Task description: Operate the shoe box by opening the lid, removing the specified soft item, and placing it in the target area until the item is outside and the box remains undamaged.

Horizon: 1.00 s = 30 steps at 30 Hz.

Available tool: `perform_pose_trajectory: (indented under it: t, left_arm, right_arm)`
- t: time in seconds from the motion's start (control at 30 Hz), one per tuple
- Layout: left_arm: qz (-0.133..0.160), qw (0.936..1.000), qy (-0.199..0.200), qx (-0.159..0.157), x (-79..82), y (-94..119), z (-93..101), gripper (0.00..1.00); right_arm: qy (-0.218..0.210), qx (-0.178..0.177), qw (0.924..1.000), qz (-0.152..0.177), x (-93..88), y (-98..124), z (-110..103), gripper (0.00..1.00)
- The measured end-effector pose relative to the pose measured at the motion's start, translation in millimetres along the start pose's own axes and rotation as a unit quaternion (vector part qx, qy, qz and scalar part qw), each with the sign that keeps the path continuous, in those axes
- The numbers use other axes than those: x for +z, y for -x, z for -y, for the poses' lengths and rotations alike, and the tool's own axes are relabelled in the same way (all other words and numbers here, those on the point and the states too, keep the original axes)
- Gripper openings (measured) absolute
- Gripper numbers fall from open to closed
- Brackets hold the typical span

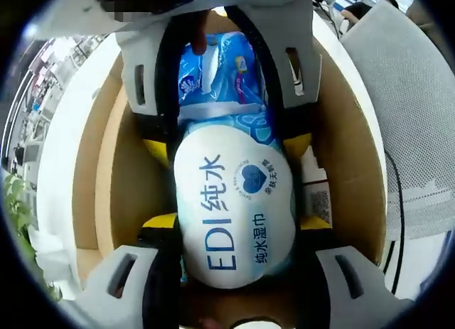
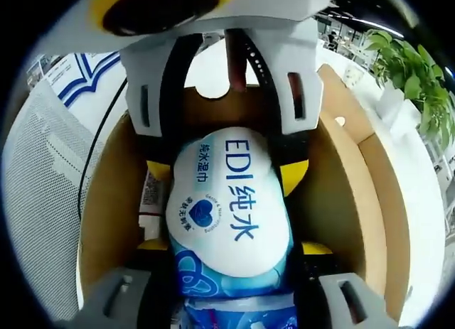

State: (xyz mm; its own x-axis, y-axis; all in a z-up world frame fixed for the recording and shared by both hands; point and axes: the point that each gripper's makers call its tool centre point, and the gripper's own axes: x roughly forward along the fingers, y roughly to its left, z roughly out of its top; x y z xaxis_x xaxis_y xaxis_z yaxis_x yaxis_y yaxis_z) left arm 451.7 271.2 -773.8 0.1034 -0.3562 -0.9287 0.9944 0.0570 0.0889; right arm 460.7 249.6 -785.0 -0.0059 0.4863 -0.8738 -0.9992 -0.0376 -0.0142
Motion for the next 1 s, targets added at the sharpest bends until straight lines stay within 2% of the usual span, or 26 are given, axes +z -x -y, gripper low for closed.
perform_pose_trajectory:
  t: [0.3,0.63,0.9,1.0]
  left_arm:
    - [0.012,0.9999,-0.008,0.004,2.8,1,2.5,0.62]
    - [0.013,0.9996,-0.024,0.009,6.6,9,16.0,0.59]
    - [0.023,0.999,-0.028,0.026,17.9,30,16.1,0.59]
    - [0.026,0.9988,-0.03,0.029,20.1,32,13.5,0.59]
  right_arm:
    - [-0.004,0.008,1.0,-0.005,0.1,-1,-3,0.62]
    - [0.018,-0.003,0.9995,0.025,4.3,6,-16,0.53]
    - [0.037,-0.015,0.9983,0.044,15.0,27,-20,0.53]
    - [0.041,-0.018,0.998,0.045,17.1,34,-21,0.53]
